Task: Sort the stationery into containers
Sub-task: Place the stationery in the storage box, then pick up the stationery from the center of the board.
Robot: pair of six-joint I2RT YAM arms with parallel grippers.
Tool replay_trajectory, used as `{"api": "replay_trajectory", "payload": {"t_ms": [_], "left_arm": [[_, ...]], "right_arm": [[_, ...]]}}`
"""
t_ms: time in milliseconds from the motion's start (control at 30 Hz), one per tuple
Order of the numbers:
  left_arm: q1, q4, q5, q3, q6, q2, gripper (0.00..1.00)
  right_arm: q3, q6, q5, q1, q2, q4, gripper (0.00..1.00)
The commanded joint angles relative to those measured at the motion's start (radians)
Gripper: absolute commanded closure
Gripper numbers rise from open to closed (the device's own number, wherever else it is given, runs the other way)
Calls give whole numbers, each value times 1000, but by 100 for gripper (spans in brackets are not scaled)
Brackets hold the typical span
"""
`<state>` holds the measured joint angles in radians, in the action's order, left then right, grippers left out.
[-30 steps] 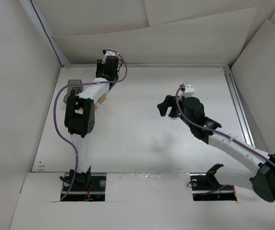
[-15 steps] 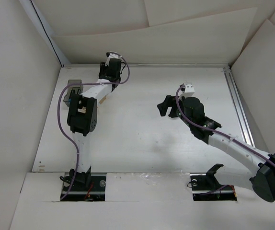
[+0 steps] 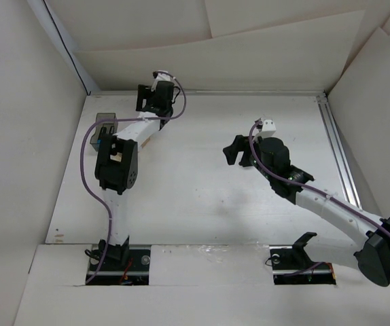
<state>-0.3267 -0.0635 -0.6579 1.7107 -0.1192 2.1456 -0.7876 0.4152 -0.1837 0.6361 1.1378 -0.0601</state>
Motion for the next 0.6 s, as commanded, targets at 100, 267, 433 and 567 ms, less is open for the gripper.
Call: {"api": "replay_trajectory", "payload": {"t_ms": [100,267,433,567], "left_arm": [[-20,-9,43,41,38,-153,12],[-40,1,82,41,70,-202,21],[-40,59,187,41,160,-239,71],[-75,82,289,30,207,-248,73]], "right_arm": [[1,7,4,-4,-16,-41,15],[10,7,-5,-4,-27,-41,15],[19,7,-32,-4,-62,-41,19],[46,31,-155,-4,-108,-41,39]]}}
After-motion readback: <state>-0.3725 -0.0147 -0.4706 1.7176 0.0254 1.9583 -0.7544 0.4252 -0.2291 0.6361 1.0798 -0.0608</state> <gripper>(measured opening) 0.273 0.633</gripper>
